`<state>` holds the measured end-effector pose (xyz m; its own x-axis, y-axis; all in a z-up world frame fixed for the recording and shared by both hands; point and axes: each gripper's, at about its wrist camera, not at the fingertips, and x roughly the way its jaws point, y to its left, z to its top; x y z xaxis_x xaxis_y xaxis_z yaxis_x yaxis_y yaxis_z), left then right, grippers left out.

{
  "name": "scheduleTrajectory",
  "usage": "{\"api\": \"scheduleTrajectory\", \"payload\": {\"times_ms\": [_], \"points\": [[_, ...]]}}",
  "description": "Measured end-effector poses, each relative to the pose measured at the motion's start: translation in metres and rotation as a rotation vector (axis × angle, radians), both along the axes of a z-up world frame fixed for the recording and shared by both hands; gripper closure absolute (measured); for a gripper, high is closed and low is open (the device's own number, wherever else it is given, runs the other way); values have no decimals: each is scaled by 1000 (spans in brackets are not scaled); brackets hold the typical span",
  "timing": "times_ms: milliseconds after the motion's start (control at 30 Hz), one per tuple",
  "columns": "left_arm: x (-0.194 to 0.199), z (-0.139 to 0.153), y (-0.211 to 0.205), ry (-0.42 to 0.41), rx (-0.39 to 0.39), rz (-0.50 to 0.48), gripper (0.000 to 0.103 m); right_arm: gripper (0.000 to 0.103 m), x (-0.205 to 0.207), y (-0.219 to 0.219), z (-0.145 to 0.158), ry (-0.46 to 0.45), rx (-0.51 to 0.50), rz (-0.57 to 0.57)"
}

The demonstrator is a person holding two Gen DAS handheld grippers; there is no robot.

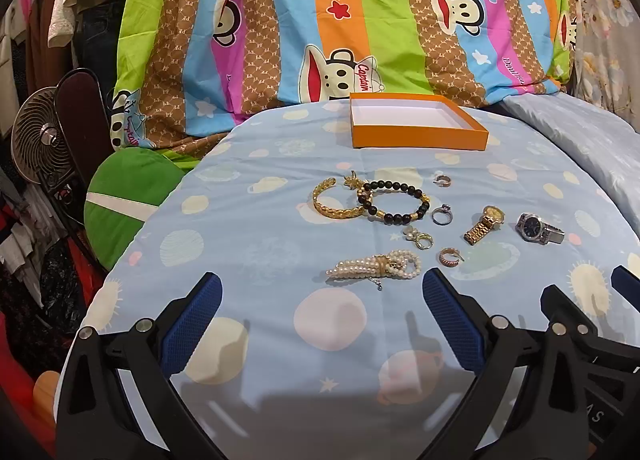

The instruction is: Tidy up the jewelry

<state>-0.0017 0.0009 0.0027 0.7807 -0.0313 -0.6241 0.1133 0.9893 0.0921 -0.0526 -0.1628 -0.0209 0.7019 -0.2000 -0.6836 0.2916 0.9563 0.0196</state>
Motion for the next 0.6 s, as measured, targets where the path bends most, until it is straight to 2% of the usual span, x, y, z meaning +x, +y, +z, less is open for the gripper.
{"api": "scheduleTrajectory", "payload": {"times_ms": [600], "points": [[0,-2,0,1,-13,0,5,11,0,-1,-2,7,-3,-1]]}}
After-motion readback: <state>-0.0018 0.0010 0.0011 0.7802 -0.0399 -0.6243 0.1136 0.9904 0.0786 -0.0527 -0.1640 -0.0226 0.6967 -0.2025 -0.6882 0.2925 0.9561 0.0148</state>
